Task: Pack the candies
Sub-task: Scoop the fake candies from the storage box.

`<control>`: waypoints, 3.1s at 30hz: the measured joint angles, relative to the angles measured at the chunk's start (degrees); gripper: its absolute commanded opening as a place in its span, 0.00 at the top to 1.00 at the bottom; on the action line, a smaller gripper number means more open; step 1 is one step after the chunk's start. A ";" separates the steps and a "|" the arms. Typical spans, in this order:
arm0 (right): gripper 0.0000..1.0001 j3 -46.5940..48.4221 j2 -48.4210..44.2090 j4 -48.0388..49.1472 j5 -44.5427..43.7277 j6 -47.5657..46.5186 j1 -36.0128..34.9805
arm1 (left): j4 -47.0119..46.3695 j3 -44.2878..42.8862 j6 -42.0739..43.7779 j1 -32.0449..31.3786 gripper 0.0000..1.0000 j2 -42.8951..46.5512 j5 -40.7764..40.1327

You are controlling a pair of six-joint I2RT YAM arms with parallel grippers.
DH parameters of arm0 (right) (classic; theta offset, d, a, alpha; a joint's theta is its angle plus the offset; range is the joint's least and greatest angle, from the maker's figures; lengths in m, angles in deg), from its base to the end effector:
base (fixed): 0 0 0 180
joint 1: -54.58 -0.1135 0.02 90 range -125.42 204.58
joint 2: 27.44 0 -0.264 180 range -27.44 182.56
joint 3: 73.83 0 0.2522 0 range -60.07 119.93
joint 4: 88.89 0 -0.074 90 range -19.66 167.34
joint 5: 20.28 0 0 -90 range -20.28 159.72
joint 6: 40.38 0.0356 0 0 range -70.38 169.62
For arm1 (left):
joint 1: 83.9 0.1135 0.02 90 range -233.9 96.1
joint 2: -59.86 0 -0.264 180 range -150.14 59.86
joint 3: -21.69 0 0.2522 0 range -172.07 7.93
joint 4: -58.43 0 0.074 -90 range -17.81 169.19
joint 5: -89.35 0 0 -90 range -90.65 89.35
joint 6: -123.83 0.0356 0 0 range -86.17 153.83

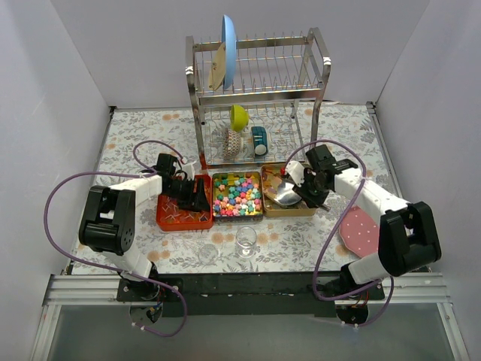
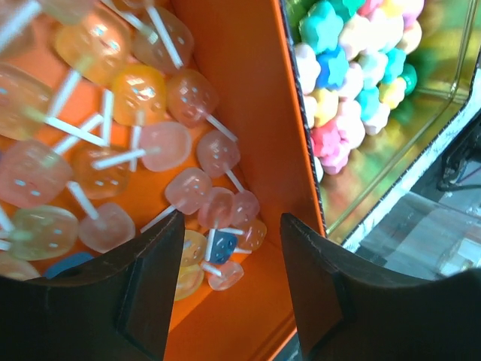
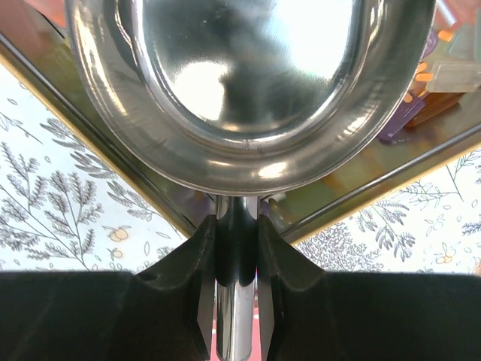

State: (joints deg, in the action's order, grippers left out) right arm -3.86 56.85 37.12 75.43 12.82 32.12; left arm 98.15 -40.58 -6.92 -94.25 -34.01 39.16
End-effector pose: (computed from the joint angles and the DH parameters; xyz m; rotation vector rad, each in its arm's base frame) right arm 0.2561 0.1097 0.2121 -1.3840 2.3800 0.0704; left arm 0.2763 -0.0736 0.1487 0.5940 -2.8452 1.1537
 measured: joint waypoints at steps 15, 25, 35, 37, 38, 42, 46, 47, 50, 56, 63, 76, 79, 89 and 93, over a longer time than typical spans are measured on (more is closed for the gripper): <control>0.99 -7.06 -8.35 7.30 7.21 1.90 2.49 | 4.07 -2.25 4.37 -0.55 0.45 0.00 -0.02; 0.99 -8.41 -6.86 9.62 13.84 2.56 7.19 | 5.84 -3.08 6.14 -0.68 0.44 0.00 -0.09; 0.99 -7.32 -4.76 8.76 15.43 4.79 8.57 | 6.51 -3.56 6.47 -0.74 0.44 -0.26 -0.04; 0.99 -7.32 -4.76 8.74 15.37 6.05 8.57 | 6.47 -3.56 6.45 -0.76 0.44 -0.28 0.02; 0.99 -7.32 -4.79 8.74 15.37 6.69 8.57 | 6.45 -3.56 6.45 -0.79 0.44 -0.28 0.07; 0.99 -7.39 -5.55 8.24 15.80 8.15 8.59 | 6.36 -3.56 6.43 -0.90 0.44 -0.28 0.31; 0.99 -8.02 -6.45 7.48 16.61 8.28 8.92 | 6.38 -3.61 6.45 -0.96 0.44 -0.28 0.50; 0.99 -8.04 -6.45 7.15 17.14 8.13 9.25 | 6.38 -3.63 6.47 -0.98 0.44 -0.31 0.50; 0.96 -8.04 -5.84 6.97 18.49 8.00 10.25 | 6.38 -3.67 6.47 -1.03 0.43 -0.35 0.57; 0.69 -8.04 -5.64 7.13 18.36 7.67 10.29 | 6.36 -3.74 6.45 -1.03 0.43 -0.44 0.55; 0.55 -8.31 -6.19 8.35 17.33 7.67 8.50 | 5.44 -3.72 5.99 -1.20 0.43 -0.44 1.88; 0.51 -10.21 -7.17 12.20 11.21 8.13 5.81 | 3.50 -3.72 4.55 -1.51 0.43 -0.44 4.13; 0.65 -10.86 -6.56 13.35 9.73 8.17 5.75 | 3.28 -3.72 4.24 -1.53 0.43 -0.44 4.85; 0.99 -11.87 -5.75 15.32 8.66 8.59 5.75 | 2.97 -3.72 4.33 -1.66 0.43 -0.44 5.57; 0.99 -12.00 -5.86 15.41 9.49 8.35 5.90 | 3.56 -3.74 5.11 -1.70 0.43 -0.33 5.51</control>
State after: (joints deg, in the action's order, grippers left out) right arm -15.86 50.99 52.53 84.92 21.17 38.02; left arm 101.71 -44.32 -1.81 -95.96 -34.33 44.67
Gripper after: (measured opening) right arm 0.307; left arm 0.572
